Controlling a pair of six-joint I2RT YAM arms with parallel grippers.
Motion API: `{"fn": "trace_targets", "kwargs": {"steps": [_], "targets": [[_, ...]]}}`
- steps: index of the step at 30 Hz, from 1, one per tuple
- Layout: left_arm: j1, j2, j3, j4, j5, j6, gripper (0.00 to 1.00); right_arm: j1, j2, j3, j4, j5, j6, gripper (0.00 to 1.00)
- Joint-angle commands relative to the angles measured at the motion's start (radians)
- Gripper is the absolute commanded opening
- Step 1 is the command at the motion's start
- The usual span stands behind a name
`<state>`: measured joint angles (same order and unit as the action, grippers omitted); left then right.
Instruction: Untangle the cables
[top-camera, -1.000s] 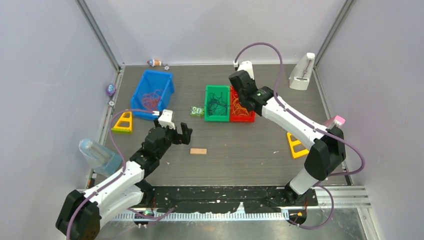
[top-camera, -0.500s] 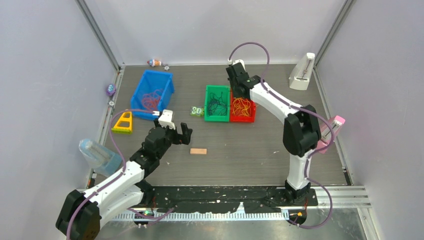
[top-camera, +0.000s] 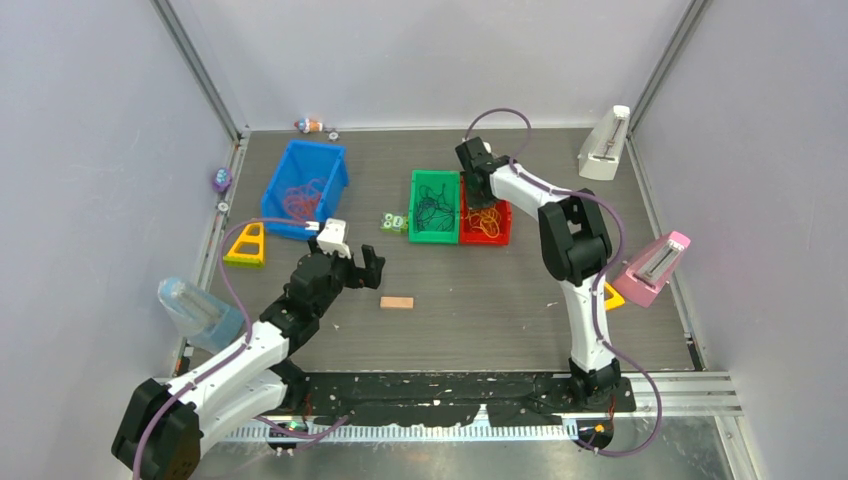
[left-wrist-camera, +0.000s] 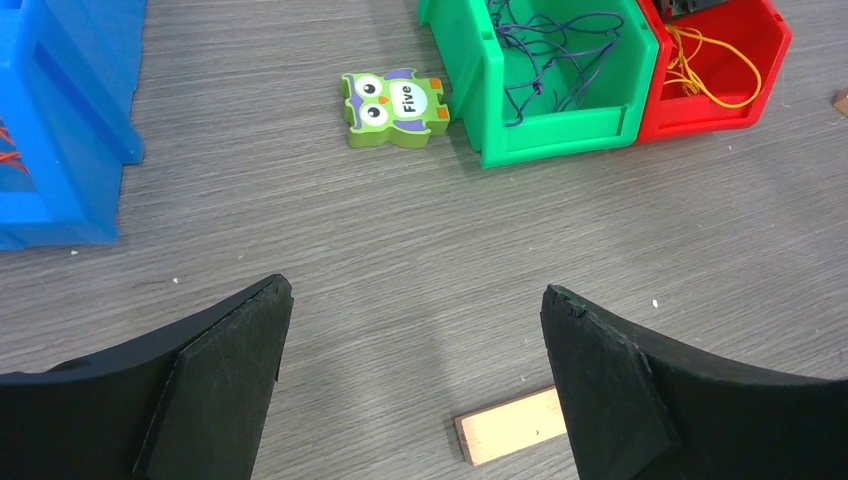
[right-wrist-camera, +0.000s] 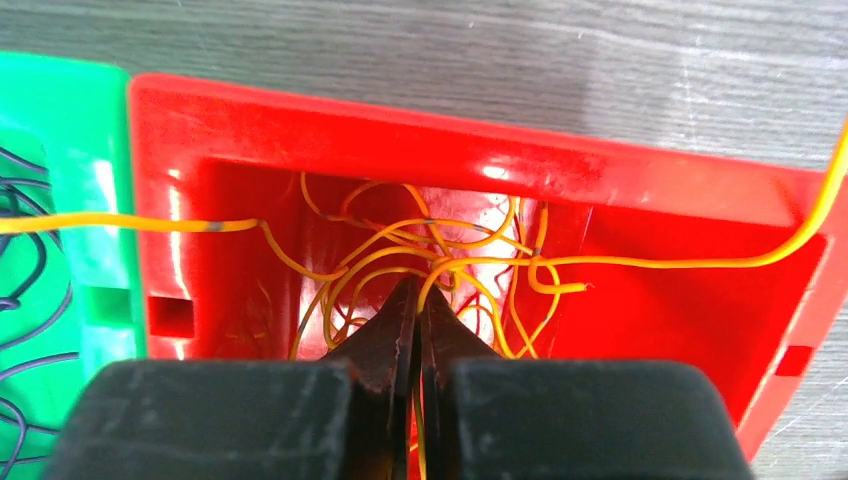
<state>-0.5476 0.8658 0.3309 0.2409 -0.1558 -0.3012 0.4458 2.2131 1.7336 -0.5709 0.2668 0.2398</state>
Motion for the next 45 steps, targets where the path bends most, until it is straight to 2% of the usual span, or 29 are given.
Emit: {"fn": "trace_targets", "kwargs": {"steps": [1, 2, 5, 7, 13, 17, 18, 23, 29, 32, 34, 39, 41, 45], "targets": [[-0.003, 0.003, 0.043, 0.025, 0.004, 0.02, 0.96, 0.005, -0.004, 0.006, -0.03, -0.011, 0.012, 0.12], [-0.003, 0.004, 0.044, 0.026, 0.003, 0.02, 0.96, 0.005, -0.029, 0.001, -0.03, -0.012, 0.011, 0.14], [-0.003, 0.005, 0.045, 0.025, 0.004, 0.021, 0.96, 0.005, -0.1, -0.012, -0.032, -0.004, 0.007, 0.34], [-0.002, 0.005, 0.045, 0.025, 0.004, 0.021, 0.96, 0.004, -0.176, -0.022, -0.043, 0.001, 0.005, 0.41], [-0.003, 0.004, 0.044, 0.024, 0.004, 0.021, 0.96, 0.005, -0.299, -0.033, -0.077, 0.003, 0.002, 0.53], [-0.003, 0.005, 0.045, 0.024, 0.006, 0.021, 0.96, 0.0, -0.338, -0.027, -0.082, 0.017, -0.008, 0.68], [-0.002, 0.006, 0.044, 0.024, 0.005, 0.021, 0.96, -0.004, -0.341, -0.023, -0.082, 0.018, -0.009, 0.73], [-0.002, 0.004, 0.045, 0.024, 0.006, 0.021, 0.96, -0.102, -0.303, 0.046, -0.078, -0.094, 0.027, 0.8], [-0.003, 0.01, 0.046, 0.026, 0.007, 0.021, 0.96, -0.23, -0.207, 0.133, -0.054, -0.202, 0.142, 0.98], [-0.003, 0.014, 0.048, 0.026, 0.009, 0.021, 0.96, -0.27, -0.131, 0.175, -0.038, -0.21, 0.175, 0.97], [-0.002, 0.018, 0.049, 0.026, 0.01, 0.02, 0.96, -0.289, -0.09, 0.215, -0.032, -0.226, 0.191, 0.9], [-0.003, 0.022, 0.051, 0.024, 0.01, 0.022, 0.97, -0.32, 0.019, 0.302, -0.016, -0.285, 0.203, 0.65], [-0.003, 0.023, 0.052, 0.025, 0.01, 0.022, 0.97, -0.323, 0.05, 0.32, -0.019, -0.308, 0.198, 0.62], [-0.003, 0.026, 0.055, 0.023, 0.01, 0.022, 0.96, -0.327, 0.083, 0.295, 0.001, -0.318, 0.192, 0.62]]}}
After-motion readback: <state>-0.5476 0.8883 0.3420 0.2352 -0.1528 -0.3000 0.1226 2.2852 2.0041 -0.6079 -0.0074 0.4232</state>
